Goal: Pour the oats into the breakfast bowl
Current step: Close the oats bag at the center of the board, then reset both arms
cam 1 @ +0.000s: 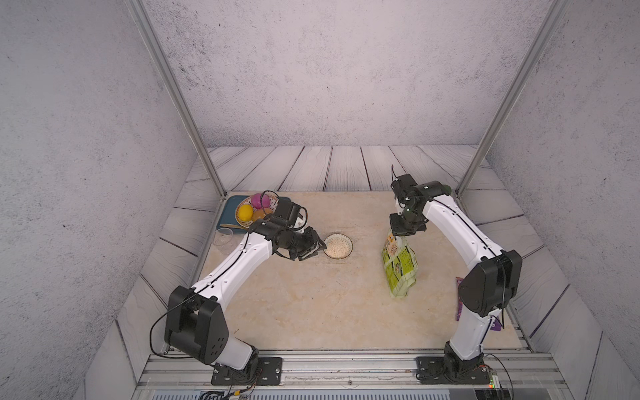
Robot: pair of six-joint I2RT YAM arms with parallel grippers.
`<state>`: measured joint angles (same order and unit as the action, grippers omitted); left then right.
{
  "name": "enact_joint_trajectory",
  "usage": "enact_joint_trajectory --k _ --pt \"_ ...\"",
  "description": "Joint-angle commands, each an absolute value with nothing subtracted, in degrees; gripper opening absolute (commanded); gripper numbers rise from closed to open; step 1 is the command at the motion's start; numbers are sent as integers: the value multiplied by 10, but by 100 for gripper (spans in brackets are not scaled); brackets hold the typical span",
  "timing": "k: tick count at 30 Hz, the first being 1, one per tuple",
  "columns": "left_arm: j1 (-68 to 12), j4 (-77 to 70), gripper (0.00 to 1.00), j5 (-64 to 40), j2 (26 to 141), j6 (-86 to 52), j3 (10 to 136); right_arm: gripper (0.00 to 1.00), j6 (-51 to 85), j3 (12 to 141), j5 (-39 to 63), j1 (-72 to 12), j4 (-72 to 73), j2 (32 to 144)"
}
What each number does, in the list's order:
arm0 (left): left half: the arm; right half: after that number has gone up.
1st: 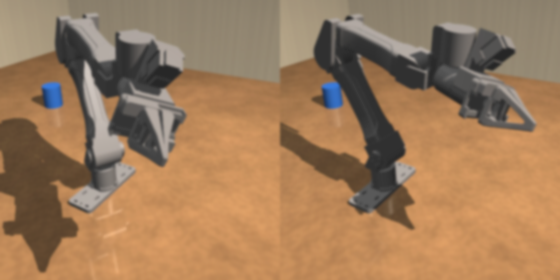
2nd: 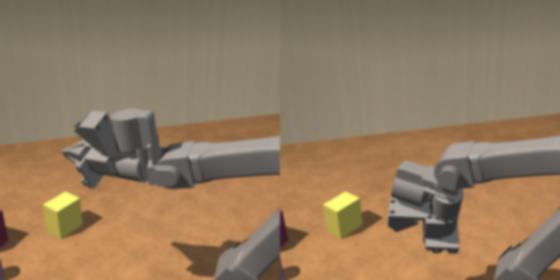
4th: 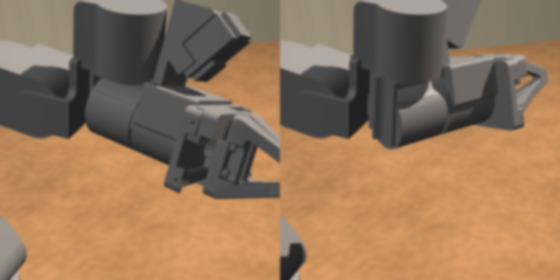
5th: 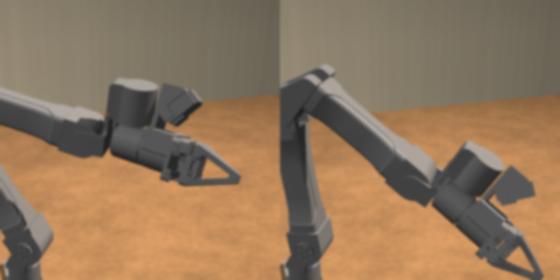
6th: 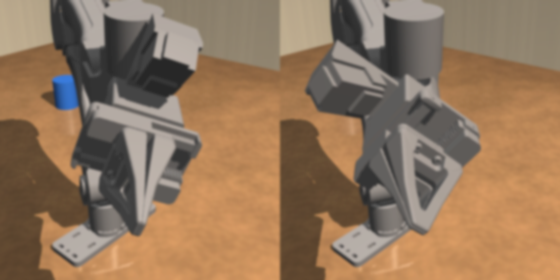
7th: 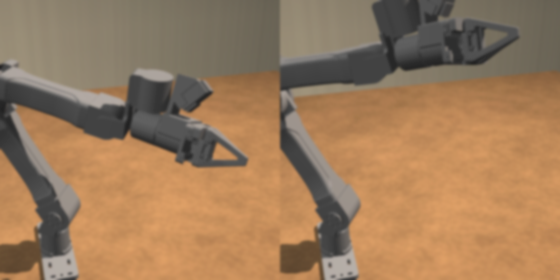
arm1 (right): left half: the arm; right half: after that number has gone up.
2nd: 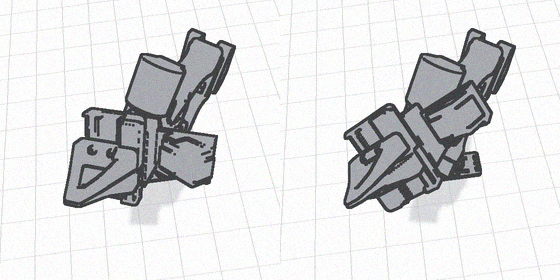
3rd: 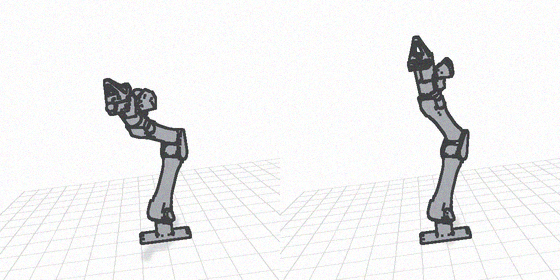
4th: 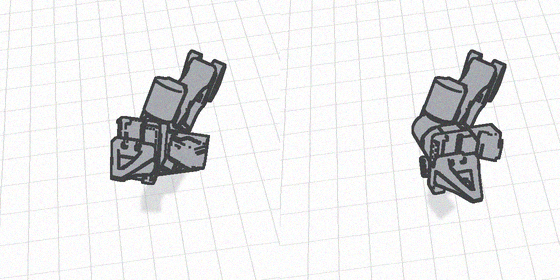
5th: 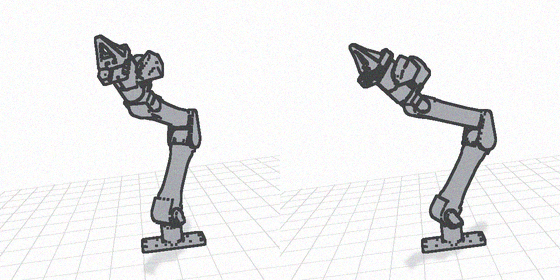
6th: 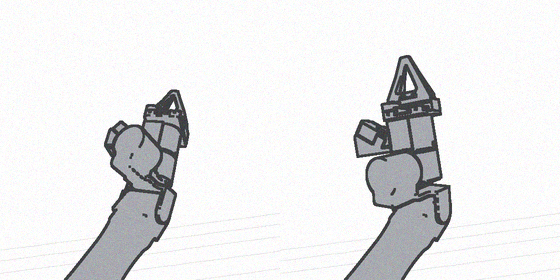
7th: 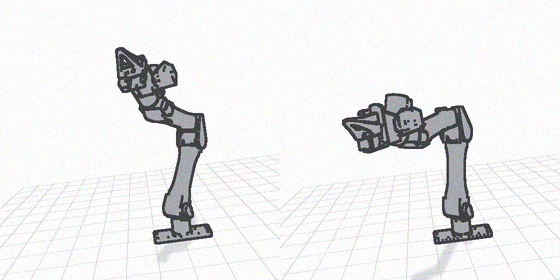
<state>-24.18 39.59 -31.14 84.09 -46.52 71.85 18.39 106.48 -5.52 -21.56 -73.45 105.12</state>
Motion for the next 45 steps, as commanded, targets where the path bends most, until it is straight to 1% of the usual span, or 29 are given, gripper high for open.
enact_joint_trajectory --k 1,2,3,5,9,10,14,16,17,18,19,22,23,24,25,26,32,33,34,35,36,37,38,41,42,43,45 --pt "-233 382 46 -301 810 -460 706 35 189 1082 -58 -214 -781 1006" --pt "-230 382 47 -302 807 -457 705 48 192 1070 -56 -214 -786 995" --pt "-228 383 50 -302 804 -454 704 54 195 1055 -53 -215 -788 980" --pt "-224 383 57 -301 800 -447 703 58 200 1020 -39 -214 -790 951" --pt "-217 392 75 -285 789 -428 707 59 211 931 -16 -214 -787 888" --pt "-215 397 78 -279 786 -422 709 59 212 911 -12 -214 -783 876" --pt "-211 409 84 -244 767 -399 719 58 219 854 10 -215 -772 849" --pt "-210 409 88 -229 755 -390 720 55 219 839 14 -215 -761 845" --pt "-210 406 91 -227 749 -384 720 52 218 837 16 -215 -756 846" --pt "-210 408 97 -222 744 -379 722 50 217 839 17 -215 -752 849" --pt "-210 415 100 -213 741 -375 726 50 215 844 18 -215 -749 854" --pt "-210 422 100 -191 727 -362 734 50 210 866 13 -216 -746 872" --pt "-210 424 100 -180 721 -361 735 47 209 873 8 -215 -745 877" --pt "-210 426 100 -173 717 -358 736 32 208 879 5 -215 -743 882" --pt "-210 428 100 -164 712 -356 737 5 207 884 3 -215 -740 886" --pt "-210 431 100 -156 709 -355 739 0 207 888 1 -215 -738 888" --pt "-210 460 100 -92 692 -345 751 0 209 890 24 -216 -720 861" --pt "-210 463 100 -70 684 -352 753 20 211 889 27 -215 -716 848" --pt "-209 457 100 -57 676 -355 750 43 215 882 29 -215 -706 831" --pt "-208 442 100 -53 665 -350 743 58 221 871 29 -215 -691 812" --pt "-206 424 100 -53 654 -343 732 65 228 858 26 -216 -668 788" --pt "-205 396 100 -52 641 -335 720 70 235 841 17 -214 -642 765" --pt "-204 372 100 -44 628 -333 704 73 245 825 2 -214 -614 738" --pt "-199 329 100 19 598 -357 663 81 284 762 -91 -215 -513 660" --pt "-194 312 100 31 593 -360 650 87 282 734 -121 -215 -469 635" --pt "-188 296 100 40 591 -356 637 97 274 707 -153 -215 -423 608" --pt "-173 288 100 72 599 -346 626 99 246 649 -222 -214 -323 567"
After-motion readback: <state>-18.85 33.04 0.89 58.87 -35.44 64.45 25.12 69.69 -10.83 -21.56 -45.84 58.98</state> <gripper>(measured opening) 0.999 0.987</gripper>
